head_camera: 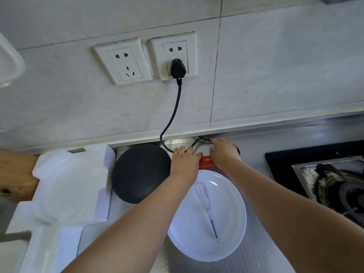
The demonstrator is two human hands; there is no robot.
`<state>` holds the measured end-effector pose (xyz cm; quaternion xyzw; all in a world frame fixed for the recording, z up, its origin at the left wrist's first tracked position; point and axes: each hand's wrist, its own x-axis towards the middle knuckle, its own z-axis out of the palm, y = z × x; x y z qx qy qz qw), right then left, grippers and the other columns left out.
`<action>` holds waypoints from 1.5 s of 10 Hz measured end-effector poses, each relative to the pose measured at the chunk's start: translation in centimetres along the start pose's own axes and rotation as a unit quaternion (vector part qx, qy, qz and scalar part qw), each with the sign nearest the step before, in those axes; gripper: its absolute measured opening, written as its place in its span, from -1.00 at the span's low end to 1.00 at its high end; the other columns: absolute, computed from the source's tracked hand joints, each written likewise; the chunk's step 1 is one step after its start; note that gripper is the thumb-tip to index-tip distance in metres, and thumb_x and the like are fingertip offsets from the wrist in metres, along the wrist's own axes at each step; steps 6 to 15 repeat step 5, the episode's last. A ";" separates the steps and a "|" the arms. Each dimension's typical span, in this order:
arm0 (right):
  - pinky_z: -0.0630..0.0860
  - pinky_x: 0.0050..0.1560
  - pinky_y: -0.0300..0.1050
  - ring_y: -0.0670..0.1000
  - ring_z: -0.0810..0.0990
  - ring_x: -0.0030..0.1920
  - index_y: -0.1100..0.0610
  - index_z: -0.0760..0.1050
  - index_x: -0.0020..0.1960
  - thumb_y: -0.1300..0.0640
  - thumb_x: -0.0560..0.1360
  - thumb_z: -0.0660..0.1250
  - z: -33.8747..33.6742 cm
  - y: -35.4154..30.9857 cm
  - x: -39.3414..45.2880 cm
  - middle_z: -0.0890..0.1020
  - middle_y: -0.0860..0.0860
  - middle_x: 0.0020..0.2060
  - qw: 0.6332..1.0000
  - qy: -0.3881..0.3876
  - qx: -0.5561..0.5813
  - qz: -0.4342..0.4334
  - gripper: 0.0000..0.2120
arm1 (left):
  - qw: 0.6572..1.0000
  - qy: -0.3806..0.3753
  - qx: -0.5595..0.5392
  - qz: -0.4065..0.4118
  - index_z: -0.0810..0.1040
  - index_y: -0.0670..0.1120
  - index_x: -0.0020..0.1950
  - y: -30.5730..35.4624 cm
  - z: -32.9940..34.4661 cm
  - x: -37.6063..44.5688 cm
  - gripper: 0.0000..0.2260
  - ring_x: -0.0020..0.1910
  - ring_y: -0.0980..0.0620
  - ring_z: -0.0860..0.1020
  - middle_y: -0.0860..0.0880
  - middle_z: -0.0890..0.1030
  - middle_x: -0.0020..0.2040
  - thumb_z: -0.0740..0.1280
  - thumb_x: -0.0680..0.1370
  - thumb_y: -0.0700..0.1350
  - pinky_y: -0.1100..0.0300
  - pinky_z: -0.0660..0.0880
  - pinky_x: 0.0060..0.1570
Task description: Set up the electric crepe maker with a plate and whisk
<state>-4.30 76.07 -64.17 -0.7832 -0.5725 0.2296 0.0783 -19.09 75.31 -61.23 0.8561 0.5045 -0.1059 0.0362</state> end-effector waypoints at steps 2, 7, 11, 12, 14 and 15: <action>0.30 0.40 0.00 0.11 0.35 0.41 0.09 0.35 0.45 0.05 0.57 0.18 -1.4 -0.3 -3.5 0.44 0.06 0.39 1.000 0.014 0.012 0.005 -0.55 | 0.998 -0.035 0.046 -0.006 0.16 0.11 0.57 -0.1 -1.2 -1.6 -0.37 0.56 -0.26 0.06 -0.15 0.18 0.57 0.27 0.55 -0.19 -0.18 -0.08 0.53; 0.20 0.45 -0.01 0.11 0.25 0.47 0.06 0.33 0.46 0.00 0.55 0.22 -4.0 -1.2 -11.1 0.37 0.06 0.44 0.998 0.036 -0.040 -0.036 -0.51 | 0.999 0.008 0.031 0.027 0.15 0.12 0.56 -0.8 -4.3 -7.2 -0.39 0.55 -0.22 0.09 -0.17 0.24 0.53 0.33 0.56 -0.02 -0.14 -0.03 0.52; 0.20 0.45 -0.01 0.11 0.25 0.47 0.06 0.33 0.46 0.00 0.55 0.22 -4.0 -1.2 -11.1 0.37 0.06 0.44 0.998 0.036 -0.040 -0.036 -0.51 | 0.999 0.008 0.031 0.027 0.15 0.12 0.56 -0.8 -4.3 -7.2 -0.39 0.55 -0.22 0.09 -0.17 0.24 0.53 0.33 0.56 -0.02 -0.14 -0.03 0.52; 0.20 0.45 -0.01 0.11 0.25 0.47 0.06 0.33 0.46 0.00 0.55 0.22 -4.0 -1.2 -11.1 0.37 0.06 0.44 0.998 0.036 -0.040 -0.036 -0.51 | 0.999 0.008 0.031 0.027 0.15 0.12 0.56 -0.8 -4.3 -7.2 -0.39 0.55 -0.22 0.09 -0.17 0.24 0.53 0.33 0.56 -0.02 -0.14 -0.03 0.52; 0.20 0.45 -0.01 0.11 0.25 0.47 0.06 0.33 0.46 0.00 0.55 0.22 -4.0 -1.2 -11.1 0.37 0.06 0.44 0.998 0.036 -0.040 -0.036 -0.51 | 0.999 0.008 0.031 0.027 0.15 0.12 0.56 -0.8 -4.3 -7.2 -0.39 0.55 -0.22 0.09 -0.17 0.24 0.53 0.33 0.56 -0.02 -0.14 -0.03 0.52; 0.20 0.45 -0.01 0.11 0.25 0.47 0.06 0.33 0.46 0.00 0.55 0.22 -4.0 -1.2 -11.1 0.37 0.06 0.44 0.998 0.036 -0.040 -0.036 -0.51 | 0.999 0.008 0.031 0.027 0.15 0.12 0.56 -0.8 -4.3 -7.2 -0.39 0.55 -0.22 0.09 -0.17 0.24 0.53 0.33 0.56 -0.02 -0.14 -0.03 0.52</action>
